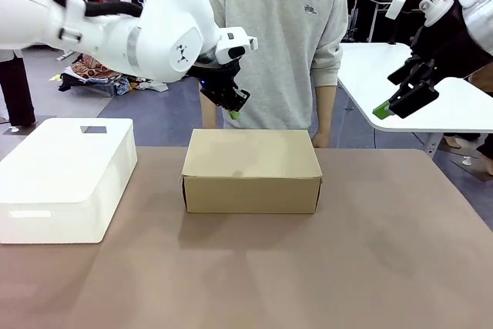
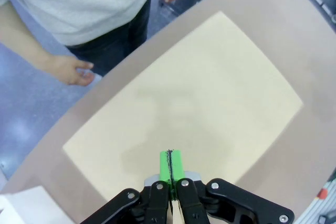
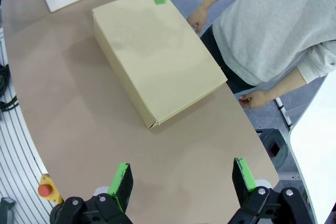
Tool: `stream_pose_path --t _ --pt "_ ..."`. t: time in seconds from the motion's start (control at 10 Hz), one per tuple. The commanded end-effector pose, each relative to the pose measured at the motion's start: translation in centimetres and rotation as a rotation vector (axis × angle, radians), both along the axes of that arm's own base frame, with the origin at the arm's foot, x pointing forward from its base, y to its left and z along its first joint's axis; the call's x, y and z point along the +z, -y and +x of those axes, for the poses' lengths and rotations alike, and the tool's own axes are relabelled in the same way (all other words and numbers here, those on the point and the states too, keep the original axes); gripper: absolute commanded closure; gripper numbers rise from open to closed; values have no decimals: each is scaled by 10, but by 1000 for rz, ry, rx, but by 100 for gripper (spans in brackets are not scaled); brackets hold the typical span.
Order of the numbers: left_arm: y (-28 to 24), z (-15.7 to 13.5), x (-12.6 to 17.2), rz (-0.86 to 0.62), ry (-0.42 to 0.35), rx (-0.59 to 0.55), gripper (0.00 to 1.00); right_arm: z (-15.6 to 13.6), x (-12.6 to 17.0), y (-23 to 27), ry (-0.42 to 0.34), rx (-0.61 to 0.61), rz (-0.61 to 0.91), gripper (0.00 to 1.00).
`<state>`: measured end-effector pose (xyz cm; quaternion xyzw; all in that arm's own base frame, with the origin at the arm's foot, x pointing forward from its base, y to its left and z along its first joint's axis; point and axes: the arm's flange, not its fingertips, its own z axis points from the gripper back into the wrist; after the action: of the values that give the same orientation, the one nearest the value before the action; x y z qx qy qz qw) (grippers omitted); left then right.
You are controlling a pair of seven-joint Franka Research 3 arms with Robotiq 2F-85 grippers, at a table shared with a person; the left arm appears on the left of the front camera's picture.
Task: Pack the shoes into the box.
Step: Press down on the lid of the Shoes Box.
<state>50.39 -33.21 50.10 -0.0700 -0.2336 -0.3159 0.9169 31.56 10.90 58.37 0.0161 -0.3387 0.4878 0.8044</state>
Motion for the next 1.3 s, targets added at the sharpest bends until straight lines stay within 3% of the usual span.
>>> stream_pose_path --t 0.0,0.1,0.5,0.6,1.0,1.2 --pt "-28 -37 11 57 25 -14 100 1 2 -2 -6 -22 3 0" --pt "-45 -51 16 59 44 13 82 1 2 -2 -6 -22 3 0" --pt "-110 -100 27 85 99 -174 5 1 2 -2 -6 -22 3 0" --pt "-124 -107 27 98 135 -264 0 1 2 -2 -6 -22 3 0" --pt "-164 -117 41 -20 241 -441 0 1 2 -2 -6 -22 3 0" --pt "-169 -115 59 -37 253 -442 0 1 2 -2 -6 -22 3 0"
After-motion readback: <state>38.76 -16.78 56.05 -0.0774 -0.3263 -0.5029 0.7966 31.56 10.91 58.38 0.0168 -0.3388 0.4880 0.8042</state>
